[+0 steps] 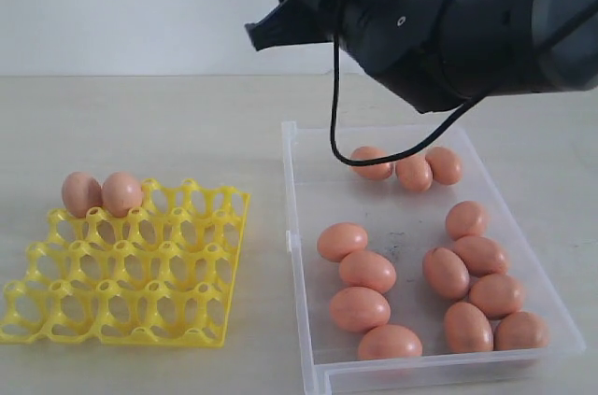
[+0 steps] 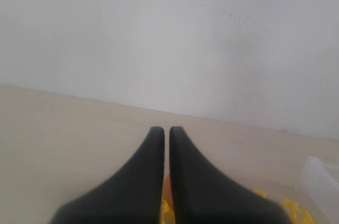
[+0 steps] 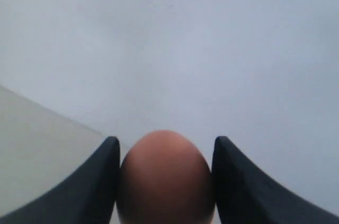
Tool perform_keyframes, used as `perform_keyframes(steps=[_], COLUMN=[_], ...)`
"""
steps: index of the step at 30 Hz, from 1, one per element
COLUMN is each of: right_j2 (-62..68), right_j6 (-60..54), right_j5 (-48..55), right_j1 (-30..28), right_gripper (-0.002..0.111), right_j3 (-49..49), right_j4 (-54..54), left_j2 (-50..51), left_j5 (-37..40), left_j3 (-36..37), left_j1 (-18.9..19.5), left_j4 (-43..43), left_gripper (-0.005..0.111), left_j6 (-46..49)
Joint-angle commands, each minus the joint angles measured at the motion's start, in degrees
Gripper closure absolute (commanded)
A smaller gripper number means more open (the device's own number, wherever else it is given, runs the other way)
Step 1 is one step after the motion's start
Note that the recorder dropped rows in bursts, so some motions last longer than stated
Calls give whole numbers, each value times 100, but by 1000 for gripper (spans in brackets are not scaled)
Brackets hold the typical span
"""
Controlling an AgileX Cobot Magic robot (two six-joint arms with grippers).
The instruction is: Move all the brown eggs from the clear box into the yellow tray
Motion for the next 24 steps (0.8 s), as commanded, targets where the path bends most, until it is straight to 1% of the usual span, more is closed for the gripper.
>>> perform_keyframes(steps=[1,5,7,9,11,12,14,17,20,24], right_j2=[-129,-188,-188,-188,-178,-164,-114,-34,61,218], right_j6=[-1766,-4447,-5321,-5915,-6115,-6100,-6057,-6259,-6374,-6414], right_j5=[-960,-1009,-861,-184,1070,1662,3320,4636,5077,5066], right_j1=[-8,-8,-8,-8,-8,-8,-8,-8,-8,-8], right_gripper=[109,109,109,109,109,109,109,109,109,109], right_j3=[10,10,10,10,20,20,18,7,7,-26], right_j4=[1129,2958,3779,4570,5027,5027,5027,5027,5027,5027], left_j2=[20,20,20,20,20,20,20,20,20,20], left_j5=[-29,-29,-29,-29,-29,-29,-29,-29,-29,-29], left_j3=[-21,-21,-21,-21,-21,-21,-21,-21,-21,-21], left_j1=[-33,-33,-33,-33,-33,-33,-33,-33,-33,-33], left_j4=[-4,-4,-4,-4,-4,-4,-4,-4,-4,-4], left_gripper=[103,103,103,103,103,103,103,103,103,103], left_j6=[-7,-7,-7,-7,-7,-7,-7,-7,-7,-7])
